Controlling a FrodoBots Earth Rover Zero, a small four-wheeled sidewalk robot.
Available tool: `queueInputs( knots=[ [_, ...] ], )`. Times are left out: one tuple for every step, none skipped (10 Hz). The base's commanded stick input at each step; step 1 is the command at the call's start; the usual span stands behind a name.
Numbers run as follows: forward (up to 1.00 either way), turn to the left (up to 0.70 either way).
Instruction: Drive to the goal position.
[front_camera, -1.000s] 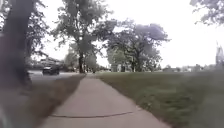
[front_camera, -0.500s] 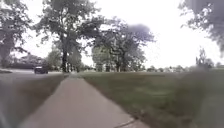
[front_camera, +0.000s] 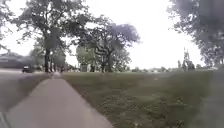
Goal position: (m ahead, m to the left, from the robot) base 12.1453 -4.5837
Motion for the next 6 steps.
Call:
queueInputs(
  knots=[
    [1.0,-0.4],
    [1.0,-0.4],
    [1.0,-0.4],
    [1.0,-0.4],
    [1.0,-0.4],
    [1.0,-0.4]
  ],
)
